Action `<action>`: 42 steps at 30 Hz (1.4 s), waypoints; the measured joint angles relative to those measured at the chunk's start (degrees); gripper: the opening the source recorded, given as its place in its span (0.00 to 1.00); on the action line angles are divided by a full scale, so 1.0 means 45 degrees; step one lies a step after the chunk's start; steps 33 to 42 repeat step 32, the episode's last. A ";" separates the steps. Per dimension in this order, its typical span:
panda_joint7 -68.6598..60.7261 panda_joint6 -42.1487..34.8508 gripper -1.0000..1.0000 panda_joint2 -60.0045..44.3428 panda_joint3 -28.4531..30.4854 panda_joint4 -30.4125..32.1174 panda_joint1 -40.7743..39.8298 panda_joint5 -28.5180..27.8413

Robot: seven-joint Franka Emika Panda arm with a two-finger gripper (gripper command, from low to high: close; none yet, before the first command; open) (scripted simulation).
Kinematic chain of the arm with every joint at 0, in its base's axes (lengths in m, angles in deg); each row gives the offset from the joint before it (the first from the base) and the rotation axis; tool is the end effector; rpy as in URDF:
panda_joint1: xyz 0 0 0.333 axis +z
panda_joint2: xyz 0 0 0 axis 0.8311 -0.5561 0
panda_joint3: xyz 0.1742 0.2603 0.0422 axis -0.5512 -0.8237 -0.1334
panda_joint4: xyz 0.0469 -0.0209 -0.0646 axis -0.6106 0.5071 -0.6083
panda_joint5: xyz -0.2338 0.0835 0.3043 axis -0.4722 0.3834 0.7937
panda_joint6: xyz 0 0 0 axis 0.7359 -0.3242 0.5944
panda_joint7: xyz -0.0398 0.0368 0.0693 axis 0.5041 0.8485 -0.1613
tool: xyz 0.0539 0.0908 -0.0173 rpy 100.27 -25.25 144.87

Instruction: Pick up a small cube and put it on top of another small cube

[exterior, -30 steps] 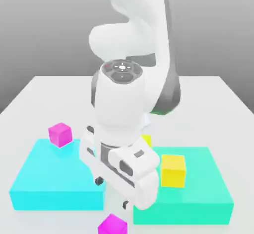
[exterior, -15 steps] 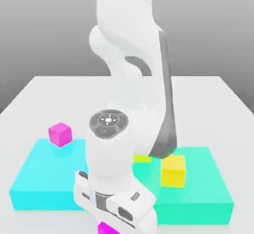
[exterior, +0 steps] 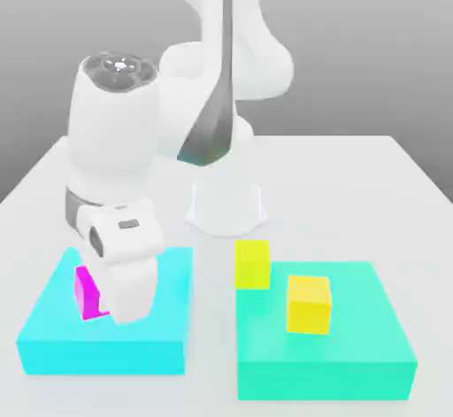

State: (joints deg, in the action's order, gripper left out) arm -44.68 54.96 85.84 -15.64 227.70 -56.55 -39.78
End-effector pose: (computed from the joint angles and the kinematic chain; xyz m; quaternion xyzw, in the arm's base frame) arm 0.4110 -0.1667 0.2835 0.8060 0.5778 -0.0996 0.0820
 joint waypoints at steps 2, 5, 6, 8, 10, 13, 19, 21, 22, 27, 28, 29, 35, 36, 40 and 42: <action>0.0840 -0.0455 0.00 0.0907 0.0013 0.0399 -0.0401 -0.0584; 0.1861 -0.1059 0.00 0.2245 0.0144 0.1021 -0.1069 -0.1124; 0.2150 -0.1229 0.00 0.2678 0.0195 0.1237 -0.1302 -0.1233; 0.2653 -0.1530 0.00 0.3515 0.0318 0.1677 -0.1749 -0.1346; 0.3066 -0.1775 0.00 0.4307 0.0461 0.2130 -0.2179 -0.1339; 0.3545 -0.2043 0.00 0.5392 0.0722 0.2830 -0.2765 -0.1140; 0.4133 -0.2331 0.00 0.7157 0.1473 0.4280 -0.3582 -0.0259; 0.4246 -0.2348 0.00 0.7586 0.1767 0.4762 -0.3719 0.0133; 0.4279 -0.2080 0.00 0.7453 0.1921 0.4920 -0.3708 0.0195; 0.4322 0.0277 0.00 0.5540 0.2641 0.5404 -0.3469 0.0021; 0.4314 0.0790 0.00 0.5110 0.2766 0.5489 -0.3436 -0.0029; 0.4303 0.1234 1.00 0.4739 0.2869 0.5562 -0.3415 -0.0072; 0.4303 0.1234 1.00 0.4739 0.2869 0.5562 -0.3415 -0.0072; 0.4303 0.1234 1.00 0.4739 0.2869 0.5562 -0.3415 -0.0072; 0.4303 0.1234 1.00 0.4739 0.2869 0.5562 -0.3415 -0.0072; 0.4303 0.1234 1.00 0.4739 0.2869 0.5562 -0.3415 -0.0072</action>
